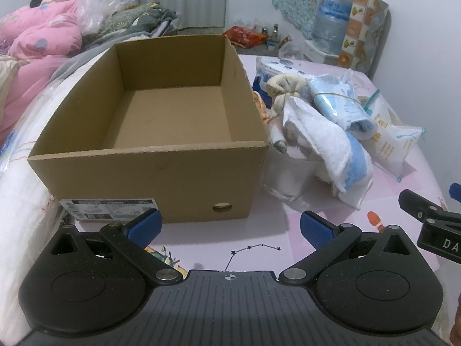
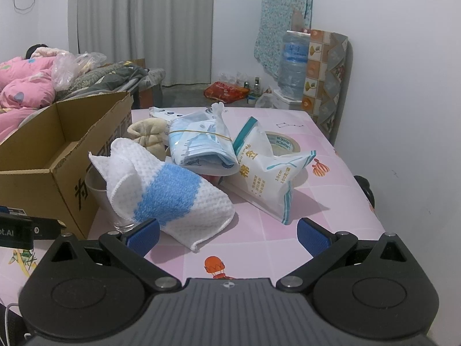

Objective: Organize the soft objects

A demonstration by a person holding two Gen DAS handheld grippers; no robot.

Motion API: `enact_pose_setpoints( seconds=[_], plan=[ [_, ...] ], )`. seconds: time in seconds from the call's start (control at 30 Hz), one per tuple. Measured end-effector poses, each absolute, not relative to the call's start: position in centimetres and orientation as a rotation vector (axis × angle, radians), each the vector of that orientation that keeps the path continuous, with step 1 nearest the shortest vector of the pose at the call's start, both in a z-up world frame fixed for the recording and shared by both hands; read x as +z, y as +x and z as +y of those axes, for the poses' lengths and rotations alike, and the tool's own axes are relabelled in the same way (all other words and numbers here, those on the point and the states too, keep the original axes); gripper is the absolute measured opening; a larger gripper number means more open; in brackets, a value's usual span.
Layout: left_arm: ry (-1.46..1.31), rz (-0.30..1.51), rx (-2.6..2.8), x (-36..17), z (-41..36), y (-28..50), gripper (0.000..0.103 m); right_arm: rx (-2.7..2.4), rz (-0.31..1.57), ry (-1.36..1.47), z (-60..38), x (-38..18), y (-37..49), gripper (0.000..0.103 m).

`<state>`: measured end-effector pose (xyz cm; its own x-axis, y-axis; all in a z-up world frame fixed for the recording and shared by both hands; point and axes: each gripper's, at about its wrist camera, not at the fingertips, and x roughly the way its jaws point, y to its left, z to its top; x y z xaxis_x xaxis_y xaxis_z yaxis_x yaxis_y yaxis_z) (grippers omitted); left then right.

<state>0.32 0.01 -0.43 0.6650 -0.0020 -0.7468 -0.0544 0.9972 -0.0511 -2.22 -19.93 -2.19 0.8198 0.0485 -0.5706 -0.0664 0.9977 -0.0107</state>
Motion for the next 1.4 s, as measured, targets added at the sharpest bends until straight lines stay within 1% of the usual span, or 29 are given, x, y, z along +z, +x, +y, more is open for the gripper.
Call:
enact_pose_setpoints(
  seconds=[1.4],
  plan=[
    [-0.056, 0.846, 0.026, -0.64, 0.04, 0.36, 0.103, 0.071, 0.602, -0.033, -19.90, -2.16, -2.20, 0.069]
  ],
)
